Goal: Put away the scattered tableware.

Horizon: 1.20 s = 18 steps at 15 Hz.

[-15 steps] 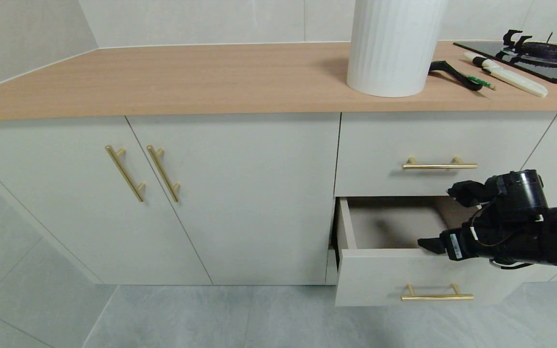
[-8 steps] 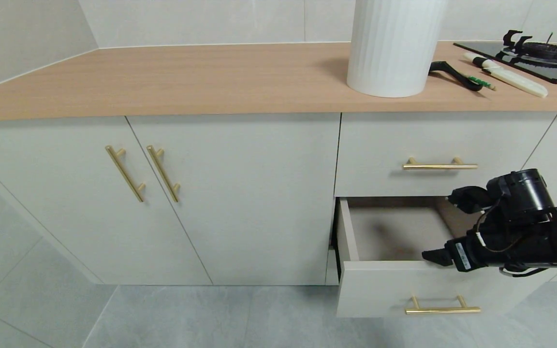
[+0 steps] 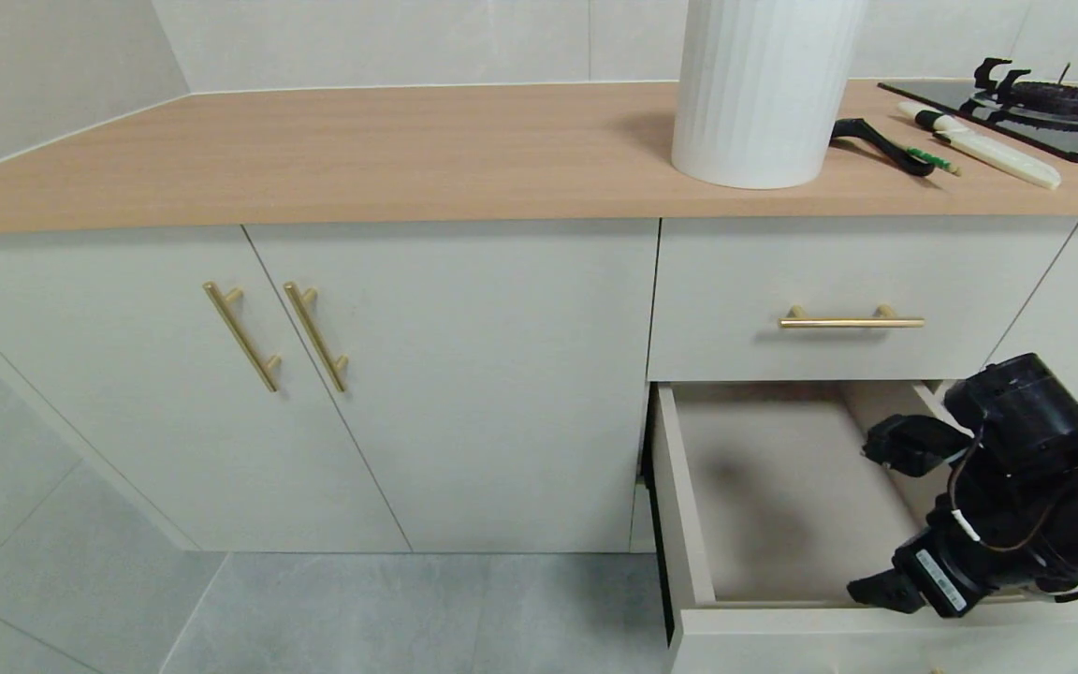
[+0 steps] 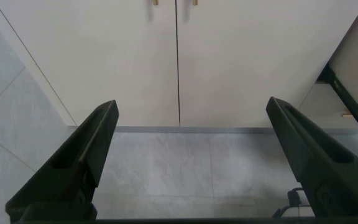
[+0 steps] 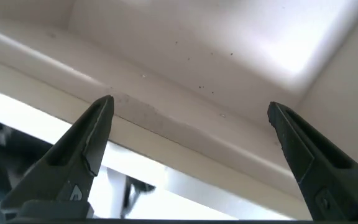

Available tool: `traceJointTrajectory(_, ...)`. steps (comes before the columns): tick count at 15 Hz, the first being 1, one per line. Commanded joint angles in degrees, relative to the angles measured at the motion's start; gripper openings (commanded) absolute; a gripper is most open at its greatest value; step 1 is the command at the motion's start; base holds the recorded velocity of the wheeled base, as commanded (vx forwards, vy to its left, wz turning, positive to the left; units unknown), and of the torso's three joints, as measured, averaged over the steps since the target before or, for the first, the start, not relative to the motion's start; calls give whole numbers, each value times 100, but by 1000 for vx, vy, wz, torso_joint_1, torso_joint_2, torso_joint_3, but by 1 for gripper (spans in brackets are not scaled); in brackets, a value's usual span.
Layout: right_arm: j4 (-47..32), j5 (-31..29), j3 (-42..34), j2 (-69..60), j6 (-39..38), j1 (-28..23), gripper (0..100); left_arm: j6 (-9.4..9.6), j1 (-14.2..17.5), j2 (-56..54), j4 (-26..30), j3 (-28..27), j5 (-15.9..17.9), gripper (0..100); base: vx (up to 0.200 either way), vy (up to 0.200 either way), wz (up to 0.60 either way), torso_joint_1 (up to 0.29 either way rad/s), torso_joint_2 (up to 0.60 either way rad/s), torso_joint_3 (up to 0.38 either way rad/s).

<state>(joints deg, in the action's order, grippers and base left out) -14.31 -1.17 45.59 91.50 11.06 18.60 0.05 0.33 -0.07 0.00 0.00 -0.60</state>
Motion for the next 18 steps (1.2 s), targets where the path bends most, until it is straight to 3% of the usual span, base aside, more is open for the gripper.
traceJointTrajectory(1,-309,-6,-24,-194,81,205,100,-5,2,7,0,0,-2,100,0,0,0,0,0,0)
traceJointTrajectory(6,-1285,-138,-86,-519,301,724,100,4,2,7,0,0,-11,100,0,0,0,0,0,0)
traceJointTrajectory(10,-1373,-278,-138,-546,424,785,100,-5,2,7,-9,0,-2,100,0,0,0,0,0,0)
traceJointTrajectory(13,-933,-287,213,-722,54,618,100,4,2,7,0,0,-11,100,0,0,0,0,0,0)
traceJointTrajectory(16,-854,-208,890,-1416,-1106,565,100,4,2,7,0,0,-11,100,0,0,0,0,0,0)
traceJointTrajectory(18,-749,-243,969,-1715,-1220,355,100,-5,2,7,-9,0,-11,100,0,0,0,0,0,0)
